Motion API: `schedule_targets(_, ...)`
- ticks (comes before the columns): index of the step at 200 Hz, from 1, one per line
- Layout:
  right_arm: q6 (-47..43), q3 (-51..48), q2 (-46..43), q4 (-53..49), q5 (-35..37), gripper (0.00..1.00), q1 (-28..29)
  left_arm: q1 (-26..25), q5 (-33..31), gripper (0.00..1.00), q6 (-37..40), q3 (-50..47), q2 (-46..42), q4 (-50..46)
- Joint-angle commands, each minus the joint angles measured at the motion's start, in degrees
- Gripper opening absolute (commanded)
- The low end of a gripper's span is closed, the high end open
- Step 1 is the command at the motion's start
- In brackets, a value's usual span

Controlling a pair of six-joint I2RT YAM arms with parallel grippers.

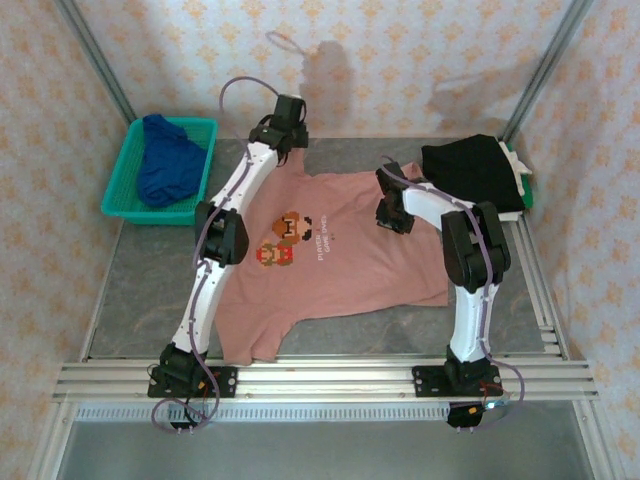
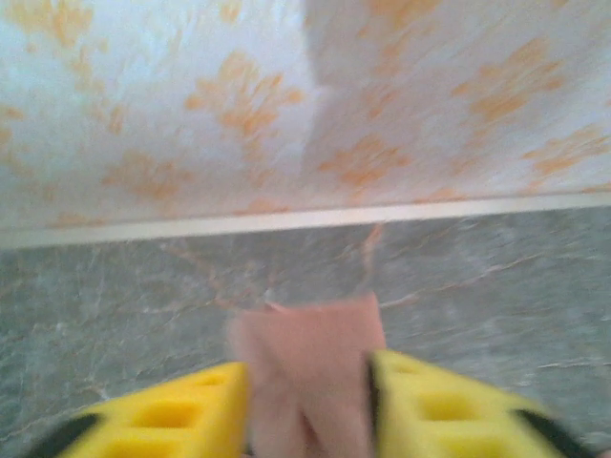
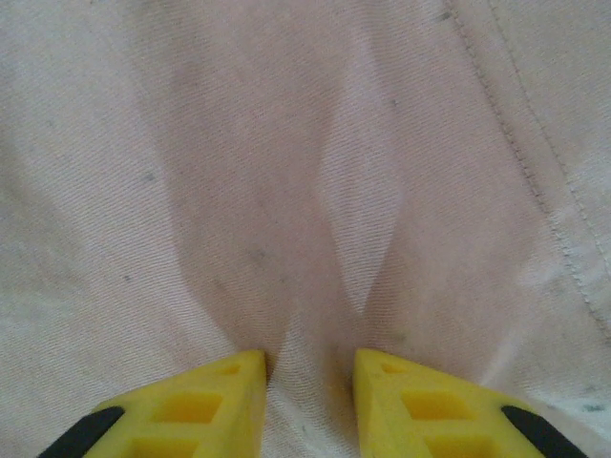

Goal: Fold and stack the t-shirts

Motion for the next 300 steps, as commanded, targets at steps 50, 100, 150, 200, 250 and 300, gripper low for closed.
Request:
schedule_targets(50, -0.29, -2.35, -2.24, -2.6, 1.59, 0.3, 0.01, 9.61, 8.72, 0.99, -12.09, -5.03, -2.28, -12.58)
schedule_targets(100, 0.93, -3.04, -2.07, -3.38, 2.53, 0.29, 0.0, 11.23, 8.08, 0.64, -14.45, -37.74, -17.59, -5.57)
schedule_targets(150, 4.24, -6.63, -3.37, -6.5, 4.76, 0.29, 0.06, 12.04, 7.42, 0.43, -14.55, -44.24, -16.92, -10.66)
schedule_targets(200, 6.83, -16.93, -10.32, -3.99, 4.16, 0.29, -0.01, 15.19, 2.92, 0.29, -17.06, -57.66, -24.78, -10.2)
schedule_targets(250, 4.83, -12.76, -10.35, -5.91, 5.19, 0.29, -0.02, 15.23, 4.44, 0.42, -17.73, -59.34, -28.66, -9.67)
schedule_targets(300, 3.52, -6.96, -8.92, -6.18, 5.01, 0.29, -0.01, 11.89, 4.64, 0.61, -16.43, -40.86, -22.28, -16.03)
